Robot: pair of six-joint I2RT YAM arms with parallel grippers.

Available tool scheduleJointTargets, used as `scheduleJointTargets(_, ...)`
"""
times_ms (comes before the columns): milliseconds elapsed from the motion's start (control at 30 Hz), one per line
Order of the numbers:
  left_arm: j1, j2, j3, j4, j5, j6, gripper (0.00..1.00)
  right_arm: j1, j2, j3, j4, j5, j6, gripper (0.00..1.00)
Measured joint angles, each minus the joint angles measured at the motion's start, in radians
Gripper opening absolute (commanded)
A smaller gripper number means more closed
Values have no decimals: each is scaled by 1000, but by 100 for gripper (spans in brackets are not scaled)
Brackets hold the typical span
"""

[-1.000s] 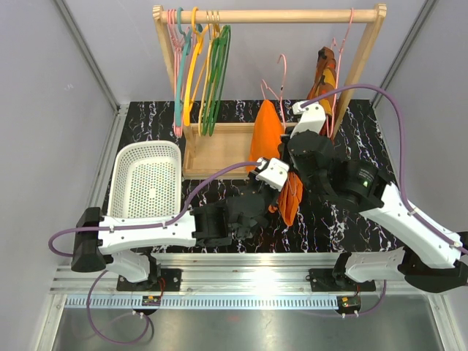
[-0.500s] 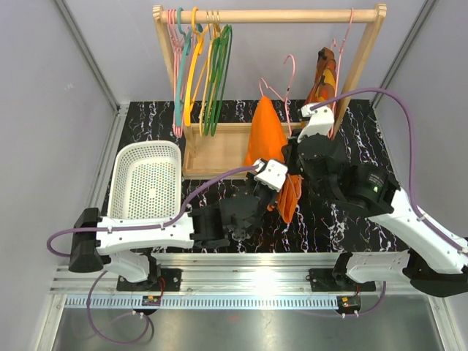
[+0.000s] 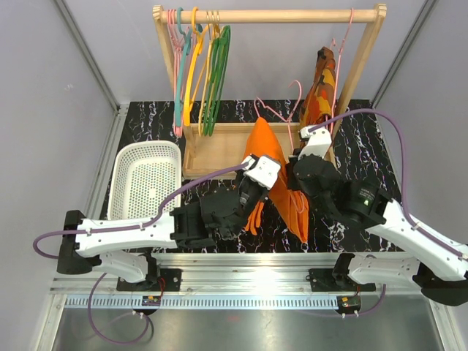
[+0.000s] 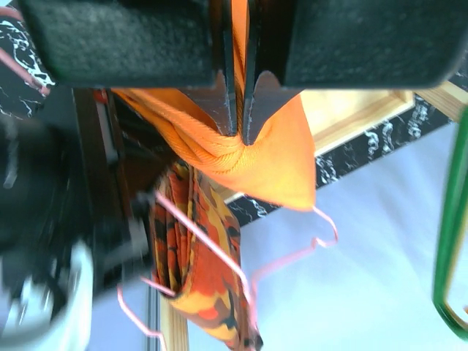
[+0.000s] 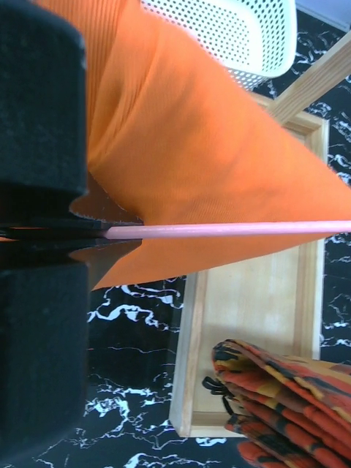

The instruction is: Remove the trousers from the hanger

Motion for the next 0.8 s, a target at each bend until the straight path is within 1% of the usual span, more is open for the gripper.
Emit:
scheduleJointTargets(200,-20,-10,103,-40,-3,74,0,0,-82,-101,10,-10,45,0)
scheduleJointTargets(467,-31,-35,184,-48,-3,145,0,0,-139,-179,9,-48,66,0)
scheduleJointTargets(600,-31,-57,226,-76,-1,156,0,0,-161,-195,5,-73,70,0)
scheduleJointTargets(700,-31,-89,226,-92,14,148,0,0,-201,-193,22,-92,64,0)
scheduleJointTargets(800,-31,-135,161,-62,26,127,0,0,-218,-149,19,-110,36,0)
